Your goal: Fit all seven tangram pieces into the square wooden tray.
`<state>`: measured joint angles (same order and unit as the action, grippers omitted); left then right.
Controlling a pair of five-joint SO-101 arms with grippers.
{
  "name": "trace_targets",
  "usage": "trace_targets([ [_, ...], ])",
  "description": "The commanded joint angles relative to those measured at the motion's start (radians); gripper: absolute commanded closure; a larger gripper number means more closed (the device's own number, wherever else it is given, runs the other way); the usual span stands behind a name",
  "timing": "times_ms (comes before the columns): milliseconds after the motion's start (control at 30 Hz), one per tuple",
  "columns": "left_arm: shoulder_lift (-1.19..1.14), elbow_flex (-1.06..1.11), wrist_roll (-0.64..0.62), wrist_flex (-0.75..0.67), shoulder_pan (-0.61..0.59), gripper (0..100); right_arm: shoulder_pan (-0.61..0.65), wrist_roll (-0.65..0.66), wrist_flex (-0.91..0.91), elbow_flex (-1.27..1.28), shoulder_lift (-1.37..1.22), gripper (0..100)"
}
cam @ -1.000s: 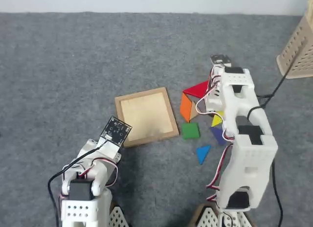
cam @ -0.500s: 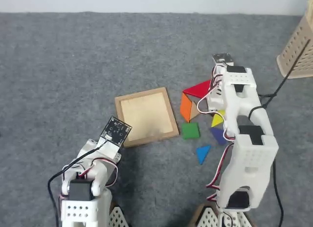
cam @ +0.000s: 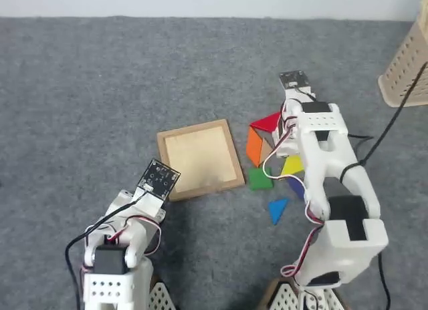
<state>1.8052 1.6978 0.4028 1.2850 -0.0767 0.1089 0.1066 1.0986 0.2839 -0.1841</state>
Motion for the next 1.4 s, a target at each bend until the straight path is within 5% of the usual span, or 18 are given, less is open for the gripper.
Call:
trace_targets([
  [0, 0.021, -0.013, -0.008, 0.0, -0.003, 88, 0.007, -0.009, -0.008, 0.0, 0.074, 82.5],
  [200, 0.021, -0.013, -0.008, 0.0, -0.003, 88, 0.038, -0.029, 0.085, 0.063, 0.131, 70.9],
  [733, 0.021, -0.013, -0.008, 0.0, -0.005, 88, -0.012, -0.106, -0.016, -0.008, -0.148, 71.1],
  [933, 0.021, -0.013, -0.008, 0.0, -0.005, 88, -0.008, -0.104, -0.019, -0.021, -0.148, 77.6],
  [1367, 0.021, -0.013, -0.008, 0.0, -0.005, 88, -0.012, -0.044, 0.11, -0.147, 0.016, 69.0],
])
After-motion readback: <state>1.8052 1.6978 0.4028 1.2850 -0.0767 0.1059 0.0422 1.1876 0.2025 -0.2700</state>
